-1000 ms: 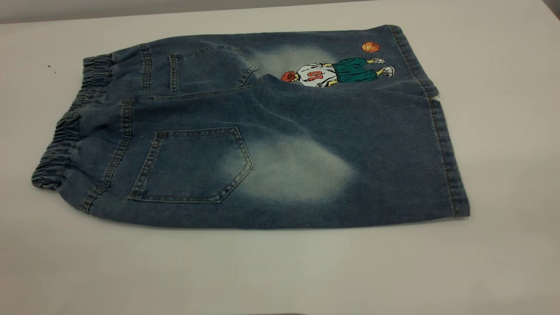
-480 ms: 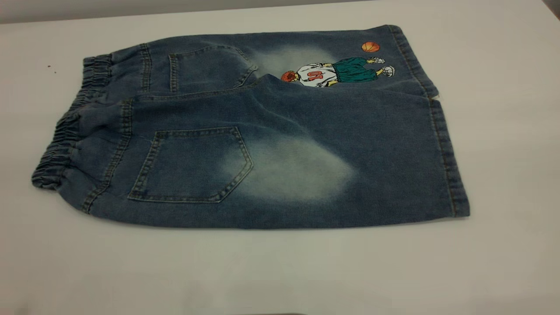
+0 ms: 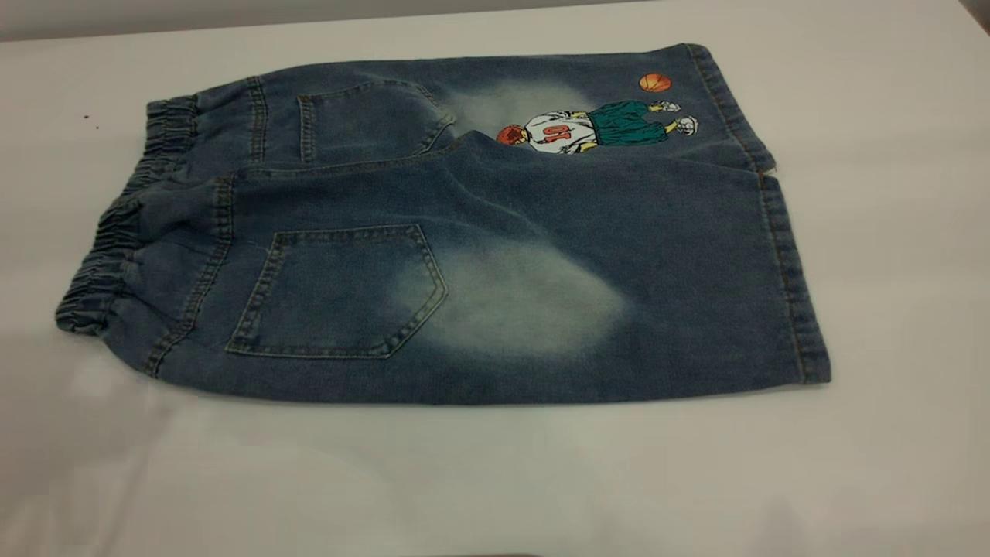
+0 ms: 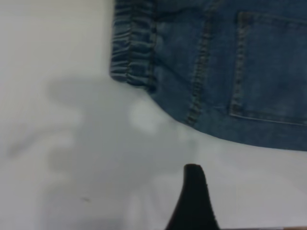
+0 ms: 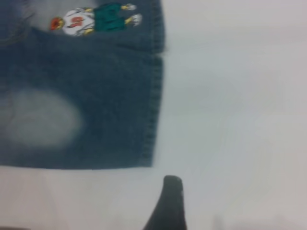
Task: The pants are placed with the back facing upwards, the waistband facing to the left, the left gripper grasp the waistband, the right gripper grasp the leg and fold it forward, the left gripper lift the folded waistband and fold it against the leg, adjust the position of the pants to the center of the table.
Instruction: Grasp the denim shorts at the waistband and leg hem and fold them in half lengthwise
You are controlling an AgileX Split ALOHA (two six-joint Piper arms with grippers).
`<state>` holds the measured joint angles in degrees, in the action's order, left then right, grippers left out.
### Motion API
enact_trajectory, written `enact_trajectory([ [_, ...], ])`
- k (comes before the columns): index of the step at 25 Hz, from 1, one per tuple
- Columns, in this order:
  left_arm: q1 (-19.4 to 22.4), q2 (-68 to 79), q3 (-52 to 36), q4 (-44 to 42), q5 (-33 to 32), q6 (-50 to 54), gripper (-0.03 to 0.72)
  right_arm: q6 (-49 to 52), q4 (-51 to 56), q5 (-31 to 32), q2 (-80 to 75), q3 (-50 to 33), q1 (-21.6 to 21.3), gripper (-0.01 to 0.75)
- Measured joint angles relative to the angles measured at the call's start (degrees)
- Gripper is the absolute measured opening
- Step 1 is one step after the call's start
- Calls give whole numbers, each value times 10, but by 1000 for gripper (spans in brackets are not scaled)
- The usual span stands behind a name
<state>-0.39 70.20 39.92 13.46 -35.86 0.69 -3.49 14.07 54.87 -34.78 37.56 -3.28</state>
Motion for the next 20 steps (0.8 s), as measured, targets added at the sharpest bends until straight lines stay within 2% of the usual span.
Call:
enact_trajectory([
  [4, 7, 101, 1, 0, 55, 0, 515, -28, 31, -3, -1, 0, 0, 593],
  [9, 33, 208, 22, 0, 75, -1, 515, -50, 51, -3, -1, 0, 0, 593],
  [20, 34, 344, 60, -26, 157, -1, 515, -64, 55, -4, -1, 0, 0, 593],
])
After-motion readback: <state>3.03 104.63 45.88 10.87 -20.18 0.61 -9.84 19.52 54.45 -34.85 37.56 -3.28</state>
